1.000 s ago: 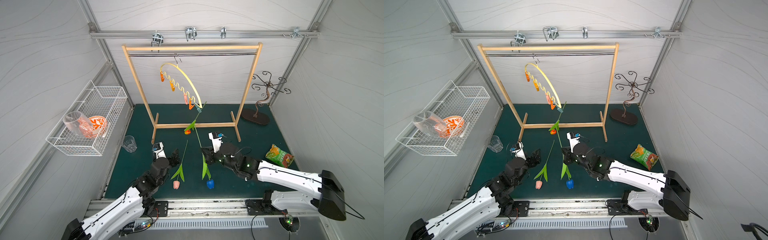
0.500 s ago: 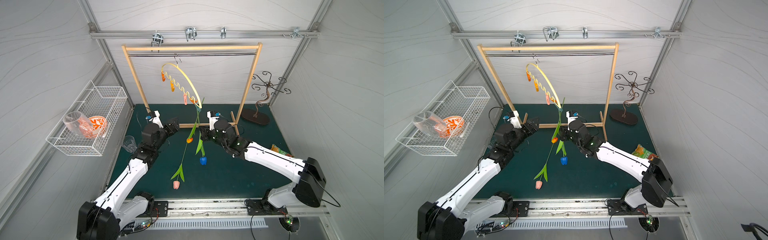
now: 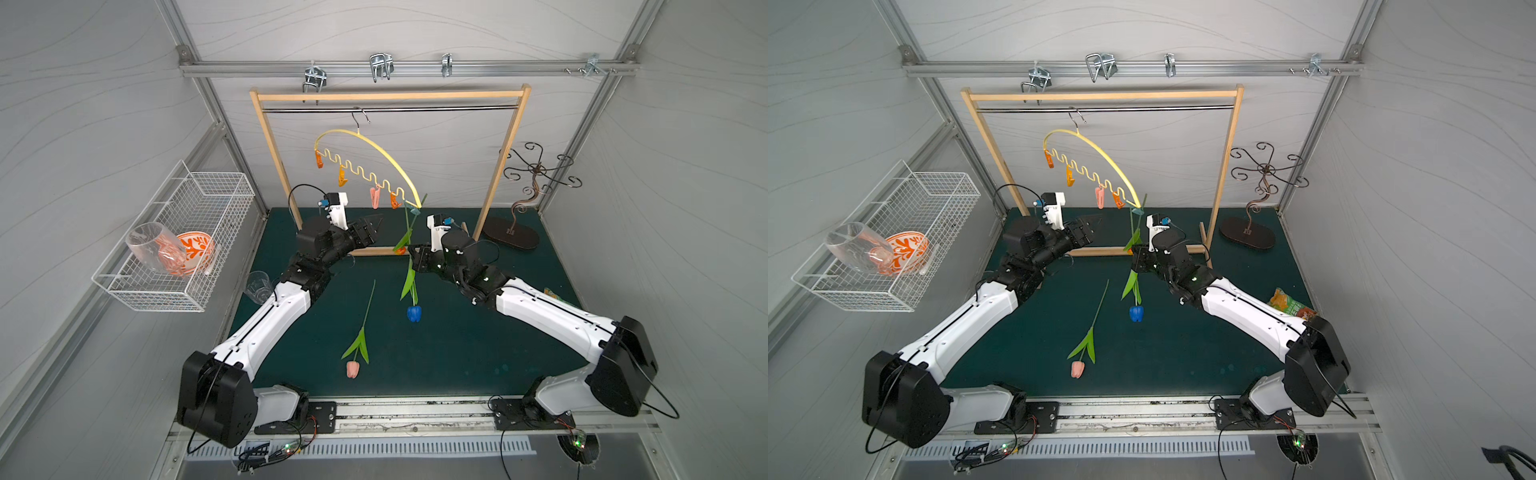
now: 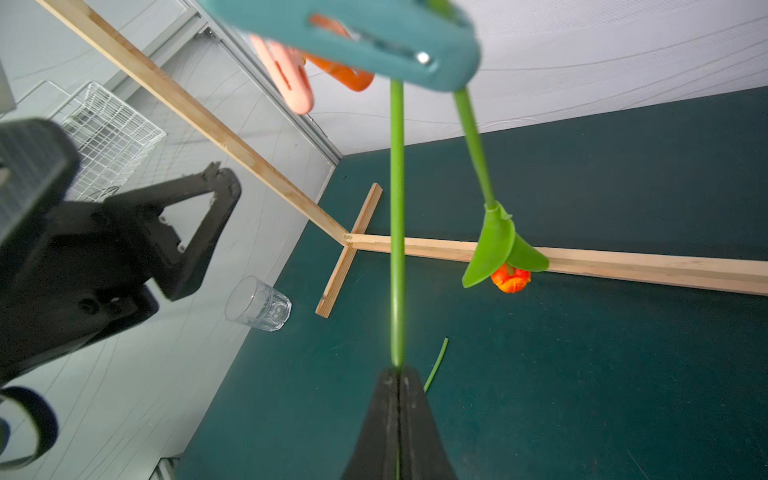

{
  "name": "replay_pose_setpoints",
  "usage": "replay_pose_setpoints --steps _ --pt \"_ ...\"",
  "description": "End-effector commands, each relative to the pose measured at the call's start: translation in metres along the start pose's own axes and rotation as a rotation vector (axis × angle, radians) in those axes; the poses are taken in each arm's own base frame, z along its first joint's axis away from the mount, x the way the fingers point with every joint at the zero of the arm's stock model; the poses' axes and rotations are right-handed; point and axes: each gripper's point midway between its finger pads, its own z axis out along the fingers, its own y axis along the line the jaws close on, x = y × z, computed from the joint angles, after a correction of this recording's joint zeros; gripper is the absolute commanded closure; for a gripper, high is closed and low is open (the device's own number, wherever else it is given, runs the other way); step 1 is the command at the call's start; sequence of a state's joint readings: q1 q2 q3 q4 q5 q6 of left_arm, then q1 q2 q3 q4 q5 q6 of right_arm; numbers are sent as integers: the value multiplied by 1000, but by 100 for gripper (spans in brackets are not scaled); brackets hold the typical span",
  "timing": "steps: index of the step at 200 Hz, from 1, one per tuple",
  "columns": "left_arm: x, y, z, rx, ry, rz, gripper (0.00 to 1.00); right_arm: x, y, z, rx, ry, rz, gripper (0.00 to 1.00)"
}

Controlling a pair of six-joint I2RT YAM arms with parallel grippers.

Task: Dry the flowers on a clothes hanger
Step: Open the clamp at the hanger.

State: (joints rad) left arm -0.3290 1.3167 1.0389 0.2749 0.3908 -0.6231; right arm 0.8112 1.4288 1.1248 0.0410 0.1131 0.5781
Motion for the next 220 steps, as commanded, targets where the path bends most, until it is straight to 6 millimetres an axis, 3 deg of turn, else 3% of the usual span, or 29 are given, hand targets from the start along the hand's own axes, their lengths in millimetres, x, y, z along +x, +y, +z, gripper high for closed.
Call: replay_pose_setpoints --steps 1,38,86,126,144,220 --pt "-30 -39 4 130 -60 115 24 -7 4 -10 -26 -9 -7 100" --pt "-32 -42 13 127 -64 194 28 -8 -3 -14 -12 -13 -9 100" --pt "-17 -52 21 36 -98 418 32 -7 -8 -19 0 -22 -2 100" --pt "-31 -46 24 -13 -187 467 36 -9 -6 -22 -4 -25 -2 100" --pt "-35 -55 27 33 -224 515 39 -10 -5 -23 -7 -28 -4 100" --pt "-18 -50 44 118 -277 630 46 -12 -4 -20 -1 -22 -37 100"
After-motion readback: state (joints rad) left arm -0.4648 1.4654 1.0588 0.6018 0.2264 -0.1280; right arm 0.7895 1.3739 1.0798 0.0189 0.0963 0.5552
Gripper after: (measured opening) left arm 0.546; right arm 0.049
